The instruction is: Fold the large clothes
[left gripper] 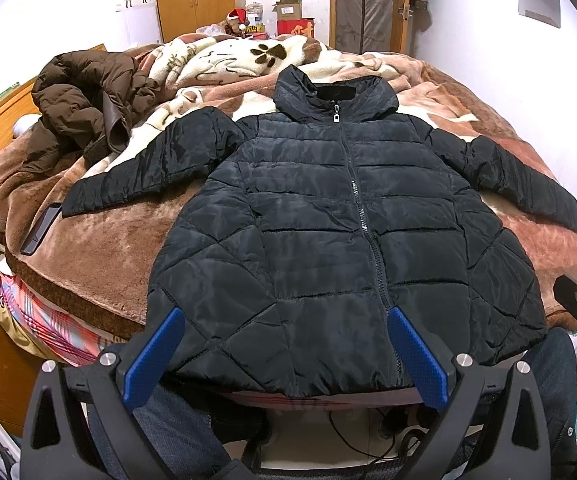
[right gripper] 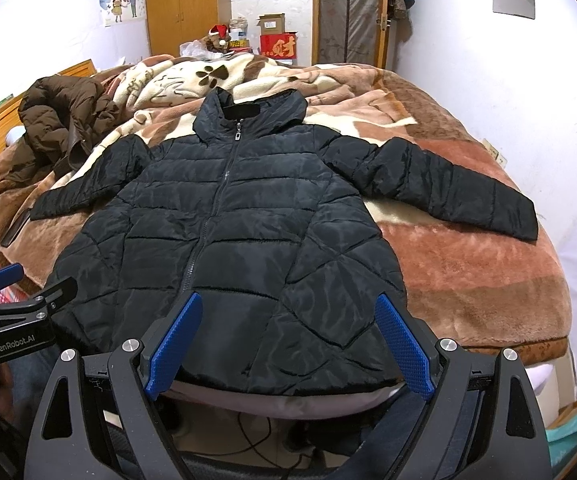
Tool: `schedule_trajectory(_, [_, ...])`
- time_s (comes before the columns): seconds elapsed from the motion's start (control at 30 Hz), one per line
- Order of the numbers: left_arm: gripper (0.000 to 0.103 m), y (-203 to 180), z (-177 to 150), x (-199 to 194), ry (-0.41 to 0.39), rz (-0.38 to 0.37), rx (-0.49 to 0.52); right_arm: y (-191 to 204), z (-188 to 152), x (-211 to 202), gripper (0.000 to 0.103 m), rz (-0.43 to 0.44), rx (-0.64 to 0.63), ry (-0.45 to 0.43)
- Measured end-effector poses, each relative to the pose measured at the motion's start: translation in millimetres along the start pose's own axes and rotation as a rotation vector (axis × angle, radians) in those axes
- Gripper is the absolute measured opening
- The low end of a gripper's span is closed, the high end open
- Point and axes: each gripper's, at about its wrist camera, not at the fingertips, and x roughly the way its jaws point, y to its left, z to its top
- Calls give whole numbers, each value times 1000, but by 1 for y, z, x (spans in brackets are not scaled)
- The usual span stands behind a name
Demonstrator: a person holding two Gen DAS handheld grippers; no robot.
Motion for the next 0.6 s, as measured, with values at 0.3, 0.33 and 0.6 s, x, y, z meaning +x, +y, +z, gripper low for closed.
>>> schedule_trajectory(0.3, [103,0,-1,0,-1,6,1,5,-1,-5,89,3,1,3])
schedule_trajectory(0.33, [103,-1,-1,0,-2,7,0,6,-1,-4,89,6,0,4])
schedule_trajectory(0.6, [103,4,-1,3,2,2,-2,11,-4,2,89,8,2,6])
